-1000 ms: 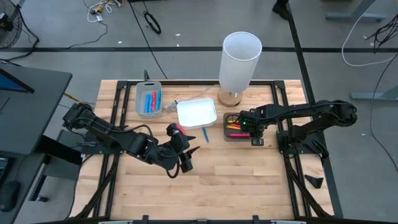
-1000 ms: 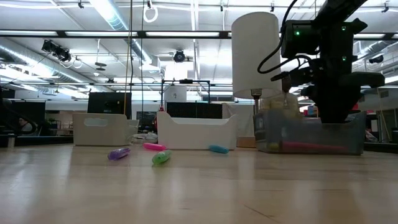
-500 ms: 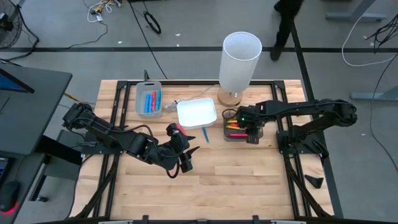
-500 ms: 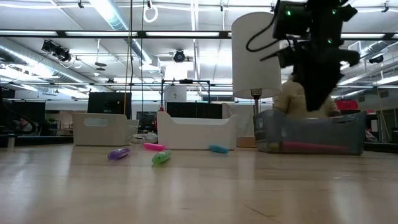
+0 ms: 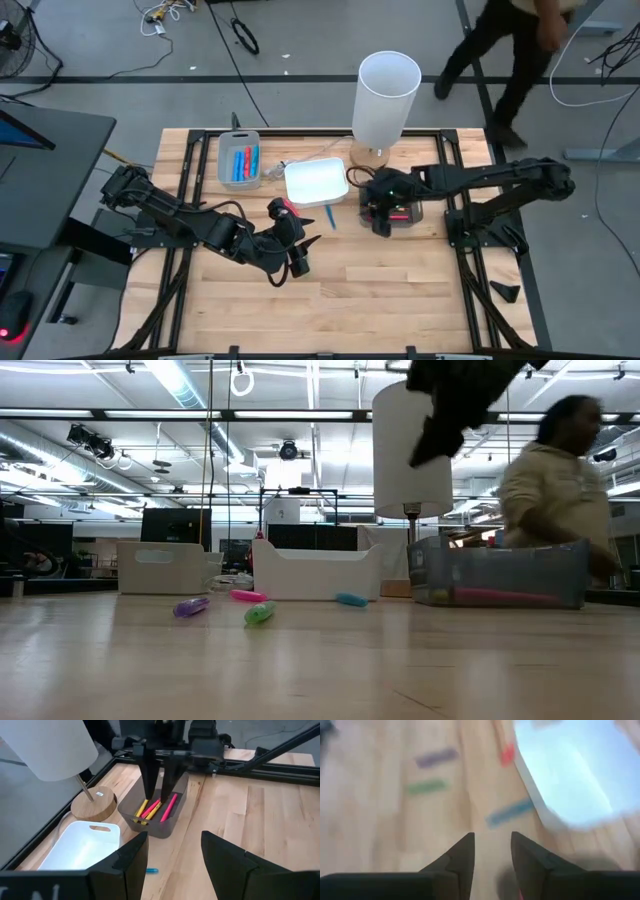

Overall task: Pick & Place Markers
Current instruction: Put the transparent purple pen into the white bin

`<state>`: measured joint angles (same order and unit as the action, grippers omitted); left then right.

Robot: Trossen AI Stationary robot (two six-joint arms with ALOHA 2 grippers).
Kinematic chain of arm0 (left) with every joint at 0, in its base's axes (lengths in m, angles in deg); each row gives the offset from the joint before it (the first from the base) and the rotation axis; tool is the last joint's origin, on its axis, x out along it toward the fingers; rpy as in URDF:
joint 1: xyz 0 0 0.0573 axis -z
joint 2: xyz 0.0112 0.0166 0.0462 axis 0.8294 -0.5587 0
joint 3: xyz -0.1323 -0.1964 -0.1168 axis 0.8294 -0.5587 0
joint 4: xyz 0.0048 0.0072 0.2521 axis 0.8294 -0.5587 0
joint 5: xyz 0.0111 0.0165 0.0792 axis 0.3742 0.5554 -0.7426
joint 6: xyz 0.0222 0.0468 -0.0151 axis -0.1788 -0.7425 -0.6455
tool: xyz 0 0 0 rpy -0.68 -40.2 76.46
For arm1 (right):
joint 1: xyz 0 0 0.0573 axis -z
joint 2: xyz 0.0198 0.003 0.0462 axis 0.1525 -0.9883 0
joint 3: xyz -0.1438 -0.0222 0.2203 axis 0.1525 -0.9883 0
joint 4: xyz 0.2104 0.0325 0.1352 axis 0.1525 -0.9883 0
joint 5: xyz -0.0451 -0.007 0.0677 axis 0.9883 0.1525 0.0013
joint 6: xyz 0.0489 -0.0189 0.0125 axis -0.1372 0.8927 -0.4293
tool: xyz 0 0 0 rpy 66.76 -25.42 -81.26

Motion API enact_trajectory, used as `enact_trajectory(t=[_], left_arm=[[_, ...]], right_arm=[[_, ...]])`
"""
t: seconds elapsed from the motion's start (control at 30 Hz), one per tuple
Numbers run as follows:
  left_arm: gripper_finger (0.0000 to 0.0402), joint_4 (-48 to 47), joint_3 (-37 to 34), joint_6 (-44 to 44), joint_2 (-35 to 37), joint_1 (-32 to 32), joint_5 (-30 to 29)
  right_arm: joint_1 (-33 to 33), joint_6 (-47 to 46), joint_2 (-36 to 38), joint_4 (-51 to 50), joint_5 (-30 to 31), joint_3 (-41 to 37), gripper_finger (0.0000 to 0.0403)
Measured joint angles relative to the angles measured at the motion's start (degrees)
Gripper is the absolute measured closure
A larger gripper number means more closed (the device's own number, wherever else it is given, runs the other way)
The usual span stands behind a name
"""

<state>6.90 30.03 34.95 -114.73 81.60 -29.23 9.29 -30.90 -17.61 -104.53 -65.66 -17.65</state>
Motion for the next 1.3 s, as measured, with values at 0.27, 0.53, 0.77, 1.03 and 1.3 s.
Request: enact_trajectory(t=[0.27,0.53,0.77,1.03,1.3], left_arm=[[0.0214,-0.52,0.0,2.01,0.0,0.0,0.9],[0.0214,-3.82,0.0,9.63,0.0,0.0,4.55],[0.0214,-10.76,0.02,33.1,0.0,-0.49,5.22],[0.0231,-24.71,0.02,67.31,0.0,-3.31,23.24],[0.0244,-31.18,0.02,83.55,0.0,-4.33,28.68]], right_arm=[[-8.05,-0.25,0.02,24.76,0.15,0.0,0.0277],[-12.55,5.96,0.02,40.81,0.15,0.0,0.0277],[-12.07,7.33,0.02,42.26,0.22,0.0,0.0277],[-11.81,7.58,0.02,42.16,0.2,0.0,0.0277],[-11.81,8.58,0.02,42.61,0.2,0.0,0.0277]])
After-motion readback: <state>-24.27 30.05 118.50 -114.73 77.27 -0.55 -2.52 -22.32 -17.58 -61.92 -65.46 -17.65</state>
